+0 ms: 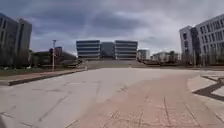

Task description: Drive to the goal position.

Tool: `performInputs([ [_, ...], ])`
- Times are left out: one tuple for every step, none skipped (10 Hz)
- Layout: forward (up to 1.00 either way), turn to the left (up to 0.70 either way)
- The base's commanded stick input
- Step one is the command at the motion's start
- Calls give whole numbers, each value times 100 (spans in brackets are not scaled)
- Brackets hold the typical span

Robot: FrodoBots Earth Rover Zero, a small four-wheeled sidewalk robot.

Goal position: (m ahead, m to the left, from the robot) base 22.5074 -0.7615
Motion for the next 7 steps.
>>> performInputs([
  [70,-4],
  [70,-6],
  [70,-6],
  [70,-1],
  [70,0],
  [70,0],
  [70,0],
])
